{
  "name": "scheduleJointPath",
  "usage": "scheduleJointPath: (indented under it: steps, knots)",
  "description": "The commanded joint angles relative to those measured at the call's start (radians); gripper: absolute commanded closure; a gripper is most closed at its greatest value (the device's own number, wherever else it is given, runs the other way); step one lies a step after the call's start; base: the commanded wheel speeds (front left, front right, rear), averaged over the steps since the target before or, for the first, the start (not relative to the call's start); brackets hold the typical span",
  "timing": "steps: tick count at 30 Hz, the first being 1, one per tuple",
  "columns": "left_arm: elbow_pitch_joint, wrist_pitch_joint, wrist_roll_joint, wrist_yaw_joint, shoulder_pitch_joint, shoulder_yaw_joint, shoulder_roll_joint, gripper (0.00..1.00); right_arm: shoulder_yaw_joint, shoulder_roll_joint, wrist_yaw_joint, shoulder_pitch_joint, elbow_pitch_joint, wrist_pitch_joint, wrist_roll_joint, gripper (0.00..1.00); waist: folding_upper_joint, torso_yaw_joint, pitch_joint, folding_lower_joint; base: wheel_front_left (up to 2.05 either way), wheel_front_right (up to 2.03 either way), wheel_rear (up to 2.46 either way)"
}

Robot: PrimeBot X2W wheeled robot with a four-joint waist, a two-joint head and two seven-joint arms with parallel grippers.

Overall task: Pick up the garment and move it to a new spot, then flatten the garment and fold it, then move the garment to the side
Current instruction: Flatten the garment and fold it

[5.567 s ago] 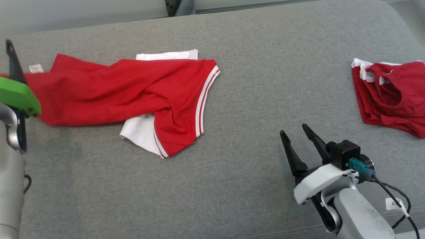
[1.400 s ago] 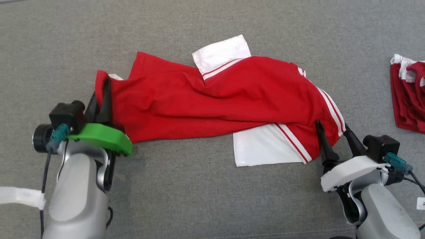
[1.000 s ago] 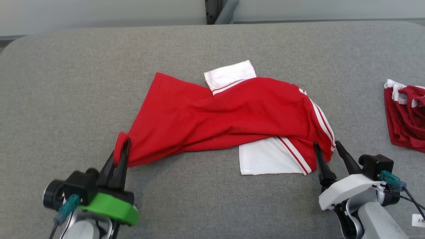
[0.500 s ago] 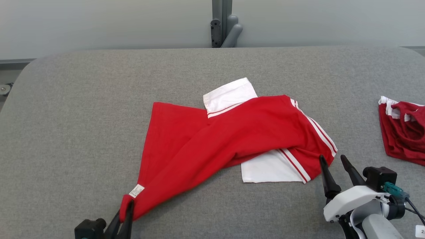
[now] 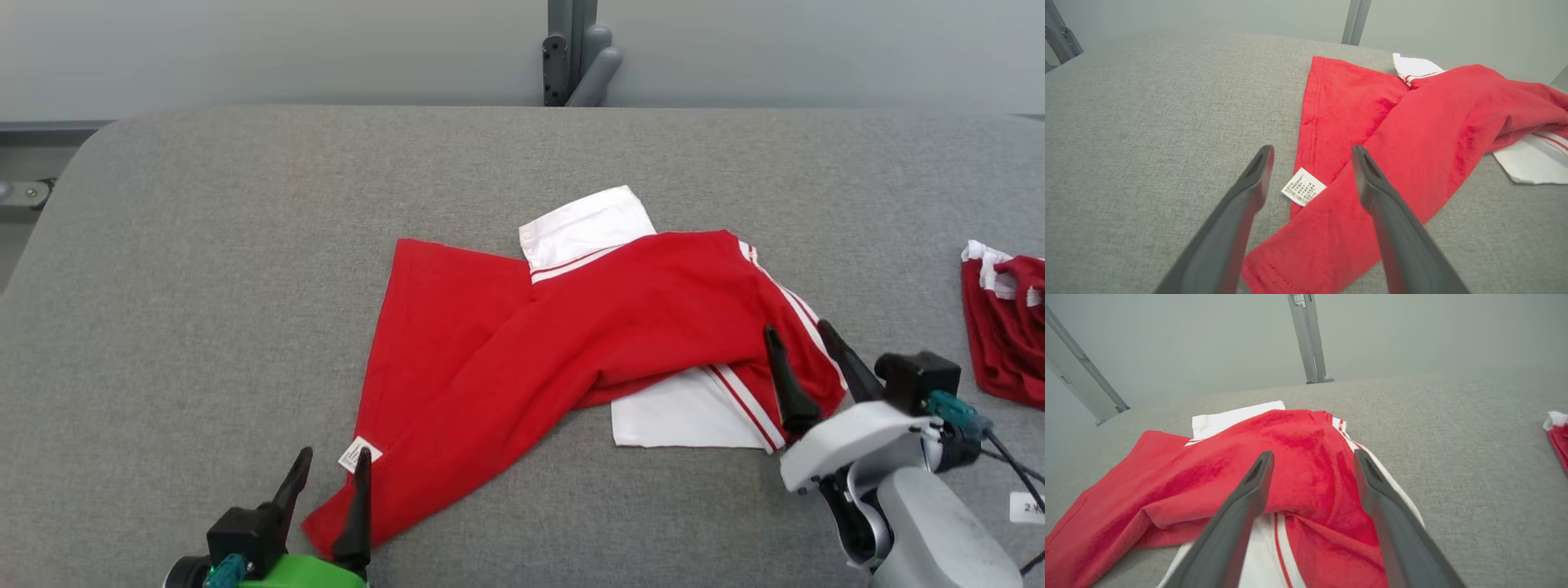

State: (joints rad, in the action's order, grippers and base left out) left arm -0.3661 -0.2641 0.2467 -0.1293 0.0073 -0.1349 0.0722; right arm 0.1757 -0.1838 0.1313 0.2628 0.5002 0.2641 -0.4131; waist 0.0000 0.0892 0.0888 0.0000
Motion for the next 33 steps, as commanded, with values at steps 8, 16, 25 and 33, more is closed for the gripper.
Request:
scheduleJointPath:
  steps: [8, 16, 25, 33]
  knots:
    - [0.036, 0.0, 0.012, -0.002, -0.094, -0.07, -0.019, 0.0, 0.093, -0.075, -0.001, 0.25, 0.119, -0.009, -0.023, 0.0, 0.0, 0.086, 0.097, 0.0, 0.0, 0.0, 0.0]
    - [0.056, 0.0, 0.059, -0.002, -0.13, -0.114, -0.021, 0.0, 0.089, -0.115, -0.001, 0.391, 0.296, -0.064, -0.081, 0.0, 0.0, 0.12, 0.146, 0.0, 0.0, 0.0, 0.0]
    - [0.06, 0.0, 0.078, -0.002, -0.164, -0.139, -0.021, 0.0, 0.115, -0.125, -0.001, 0.455, 0.407, -0.148, -0.16, 0.0, 0.0, 0.137, 0.197, 0.0, 0.0, 0.0, 0.0]
    - [0.071, 0.0, 0.092, -0.002, -0.188, -0.15, -0.021, 0.0, 0.169, -0.129, -0.001, 0.484, 0.445, -0.205, -0.223, 1.0, 0.0, 0.158, 0.227, 0.0, 0.0, 0.0, 0.0]
